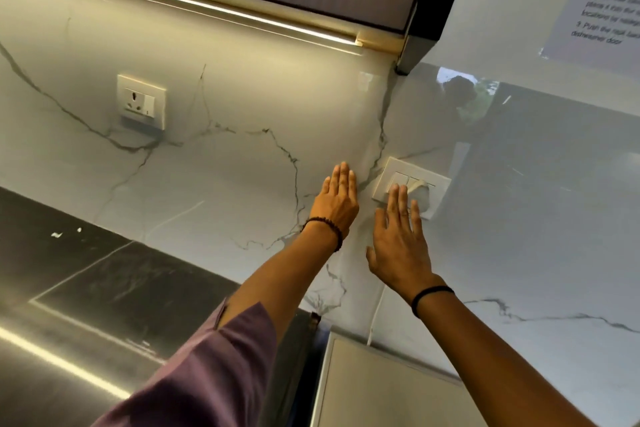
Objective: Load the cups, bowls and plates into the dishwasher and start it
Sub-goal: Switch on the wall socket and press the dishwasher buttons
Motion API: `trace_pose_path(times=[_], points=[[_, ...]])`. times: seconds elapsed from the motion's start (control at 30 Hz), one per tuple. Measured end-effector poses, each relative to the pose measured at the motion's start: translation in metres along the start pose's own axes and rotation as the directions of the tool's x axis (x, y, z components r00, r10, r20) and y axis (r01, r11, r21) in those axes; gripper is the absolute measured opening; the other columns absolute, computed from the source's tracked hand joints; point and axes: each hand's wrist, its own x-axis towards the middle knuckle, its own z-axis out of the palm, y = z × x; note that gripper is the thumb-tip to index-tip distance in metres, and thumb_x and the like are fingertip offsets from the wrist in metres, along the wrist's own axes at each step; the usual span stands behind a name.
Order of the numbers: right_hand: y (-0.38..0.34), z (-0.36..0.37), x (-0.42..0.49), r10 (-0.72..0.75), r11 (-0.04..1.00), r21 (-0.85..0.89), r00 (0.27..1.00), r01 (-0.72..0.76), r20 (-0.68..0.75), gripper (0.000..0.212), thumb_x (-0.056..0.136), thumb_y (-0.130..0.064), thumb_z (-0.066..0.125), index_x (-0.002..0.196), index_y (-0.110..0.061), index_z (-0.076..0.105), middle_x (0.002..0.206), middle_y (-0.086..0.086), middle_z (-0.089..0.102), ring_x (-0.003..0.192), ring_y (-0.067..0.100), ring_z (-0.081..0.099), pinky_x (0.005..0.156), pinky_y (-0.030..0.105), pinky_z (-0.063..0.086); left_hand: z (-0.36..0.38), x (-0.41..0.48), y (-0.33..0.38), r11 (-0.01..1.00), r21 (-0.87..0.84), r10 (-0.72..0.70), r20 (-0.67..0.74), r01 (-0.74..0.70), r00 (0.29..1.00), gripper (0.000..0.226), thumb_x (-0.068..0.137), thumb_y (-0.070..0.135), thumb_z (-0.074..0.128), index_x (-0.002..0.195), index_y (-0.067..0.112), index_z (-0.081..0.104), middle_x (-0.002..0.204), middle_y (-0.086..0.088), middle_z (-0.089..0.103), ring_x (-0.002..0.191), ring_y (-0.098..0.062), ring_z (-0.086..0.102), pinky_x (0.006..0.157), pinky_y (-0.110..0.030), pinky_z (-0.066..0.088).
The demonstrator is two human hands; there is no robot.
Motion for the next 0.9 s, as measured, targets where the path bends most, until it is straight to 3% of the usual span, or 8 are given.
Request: trace_pose_path(times=[0.1,0.17,0.27,0.47,0.57,0.67,0.8,0.9], points=[[0.001,0.023,0.004,-0.032,0.995,-0.094,0.999,0.032,0.003,0.047,0.089,-0.018,0.047,0.128,0.007,0.056,0.151,0.037,0.025,0.146,0.048,0.016,0.119,0.052,0.001,0.020,0.004,0.004,0.999,0.034,-0.014,-0.053,0.015,0.999,0.074,0.095,0.000,0.043,0.145,-0.009,-0.011,0.154,-0.031,-0.013,0.145,-0.041,-0.007,0.120,-0.047,0.006],[0.001,0.036,0.006,-0.055,0.991,-0.121,0.998,0.054,-0.008,0.057,0.091,-0.017,0.019,0.128,0.007,0.055,0.152,0.037,0.020,0.146,0.048,0.013,0.120,0.051,0.000,0.027,0.010,0.007,0.999,0.035,-0.020,-0.075,0.023,0.997,0.073,0.095,-0.001,0.042,0.145,-0.009,-0.010,0.153,-0.032,-0.012,0.144,-0.043,-0.006,0.119,-0.050,0.008],[-0.004,0.045,0.008,-0.065,0.986,-0.153,0.998,0.062,-0.017,0.062,0.089,-0.017,0.011,0.126,0.007,0.055,0.153,0.039,0.012,0.147,0.049,0.007,0.121,0.051,0.002,0.028,0.013,0.006,0.999,0.042,-0.030,-0.067,0.033,0.997,0.071,0.095,-0.003,0.041,0.145,-0.009,-0.009,0.153,-0.032,-0.011,0.144,-0.043,-0.006,0.119,-0.052,0.007],[-0.006,0.025,0.011,-0.010,0.998,-0.057,0.994,0.016,0.106,0.057,0.095,-0.042,0.045,0.128,0.004,0.048,0.154,0.040,-0.002,0.146,0.050,-0.010,0.120,0.051,-0.009,0.004,0.009,0.005,0.998,0.052,-0.049,0.074,0.046,0.996,0.083,0.091,0.007,0.052,0.148,-0.007,-0.008,0.155,-0.029,-0.011,0.146,-0.039,-0.005,0.120,-0.047,0.007],[-0.007,0.008,-0.002,-0.101,0.995,0.032,0.986,0.098,0.129,0.058,0.096,-0.036,0.046,0.138,0.002,0.039,0.158,0.034,0.001,0.148,0.045,-0.008,0.118,0.047,-0.014,-0.013,-0.005,0.003,0.999,0.033,-0.030,0.244,0.023,0.969,0.089,0.092,0.028,0.056,0.150,-0.002,-0.004,0.158,-0.024,-0.010,0.148,-0.034,0.000,0.120,-0.049,0.009],[-0.019,0.005,-0.035,-0.145,0.982,0.143,0.981,0.127,0.126,0.057,0.096,-0.024,0.050,0.144,0.002,0.034,0.159,0.030,0.007,0.150,0.041,-0.003,0.115,0.043,-0.014,-0.012,-0.043,0.007,0.999,-0.020,0.044,0.304,-0.040,0.952,0.084,0.094,0.032,0.053,0.152,0.003,0.000,0.160,-0.016,0.000,0.148,-0.028,0.005,0.119,-0.050,0.011],[-0.041,0.009,-0.103,-0.164,0.964,0.220,0.985,0.149,0.051,0.067,0.077,-0.021,0.078,0.133,0.003,0.054,0.147,0.026,0.043,0.143,0.041,0.031,0.116,0.047,0.016,0.009,-0.126,0.025,0.986,-0.149,0.123,0.297,-0.081,0.947,0.073,0.096,0.033,0.050,0.152,0.009,0.010,0.160,-0.010,0.010,0.148,-0.022,0.009,0.120,-0.044,0.010],[-0.062,0.011,-0.169,-0.198,0.939,0.295,0.979,0.177,0.041,0.074,0.072,-0.020,0.082,0.136,0.002,0.052,0.144,0.022,0.049,0.139,0.038,0.038,0.113,0.047,0.026,0.031,-0.191,0.038,0.967,-0.227,0.180,0.299,-0.113,0.937,0.066,0.095,0.034,0.049,0.151,0.013,0.020,0.159,-0.007,0.019,0.148,-0.020,0.012,0.120,-0.041,0.009]])
